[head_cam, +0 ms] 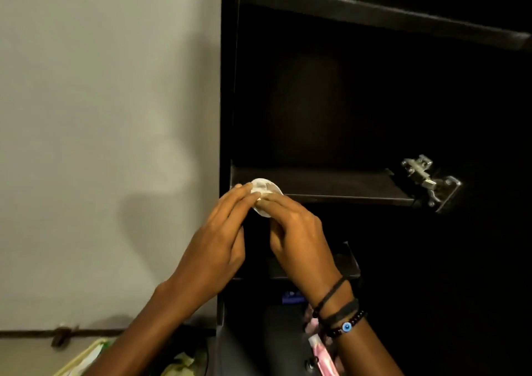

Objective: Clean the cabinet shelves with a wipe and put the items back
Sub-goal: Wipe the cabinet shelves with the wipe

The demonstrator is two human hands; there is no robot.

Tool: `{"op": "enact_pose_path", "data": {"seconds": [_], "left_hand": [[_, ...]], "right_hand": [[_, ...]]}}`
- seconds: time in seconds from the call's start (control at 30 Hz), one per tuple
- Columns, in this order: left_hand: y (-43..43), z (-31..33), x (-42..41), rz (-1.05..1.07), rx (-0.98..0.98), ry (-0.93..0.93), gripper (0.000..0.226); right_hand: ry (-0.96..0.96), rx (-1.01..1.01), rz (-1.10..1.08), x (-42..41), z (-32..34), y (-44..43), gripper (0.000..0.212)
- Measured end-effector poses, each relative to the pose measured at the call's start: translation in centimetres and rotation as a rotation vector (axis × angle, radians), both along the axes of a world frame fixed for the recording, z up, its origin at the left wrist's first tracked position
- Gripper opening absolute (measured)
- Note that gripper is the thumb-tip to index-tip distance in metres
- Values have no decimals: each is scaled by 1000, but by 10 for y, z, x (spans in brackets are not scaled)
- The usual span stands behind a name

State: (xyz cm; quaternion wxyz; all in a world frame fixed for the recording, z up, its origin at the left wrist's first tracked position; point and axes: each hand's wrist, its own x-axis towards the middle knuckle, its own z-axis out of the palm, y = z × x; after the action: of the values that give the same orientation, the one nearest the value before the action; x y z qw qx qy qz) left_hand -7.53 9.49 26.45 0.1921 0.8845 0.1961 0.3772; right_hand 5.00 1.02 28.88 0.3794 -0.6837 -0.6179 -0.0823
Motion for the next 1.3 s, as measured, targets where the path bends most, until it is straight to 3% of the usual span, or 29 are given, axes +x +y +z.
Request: {"op": "enact_pose_path", "data": {"seconds": [0.07,0.17,0.3,0.4,0.6,0.67,0.8,0.93,1.17,1.3], "left_hand": [[-13,-15,-13,41,-88,-80,49],[-28,-50,-33,114,-296,-192,45],[-42,-95,-47,171,-893,-404,31],[-51,-126,-55,324,-1264,-469,21],[-50,-179,-81,501,-1341,-458,19],[-40,-196,-89,516,-1349,-437,18],[-16,-237,-112,572,-1396,-324,15],[15,-277,-140,686,-1437,-153,18],[52,-339,-189,669,-1446,236,21],[57,-352,-209,613,-1446,334,19]], "right_hand": [[134,4,70,-12,-18,-4,41],[486,-75,173,-22,-54,-9,37],[1085,-250,233,-37,-97,-15,33],[1354,-371,191,-52,-131,-18,27],[1595,-505,66,-82,-185,-6,22],[1576,-537,4,-90,-200,3,20],[1236,-615,-115,-108,-250,27,12],[1026,-735,-238,-133,-313,65,11],[964,-921,-464,-171,-388,130,10],[895,-990,-467,-181,-421,158,12]]}}
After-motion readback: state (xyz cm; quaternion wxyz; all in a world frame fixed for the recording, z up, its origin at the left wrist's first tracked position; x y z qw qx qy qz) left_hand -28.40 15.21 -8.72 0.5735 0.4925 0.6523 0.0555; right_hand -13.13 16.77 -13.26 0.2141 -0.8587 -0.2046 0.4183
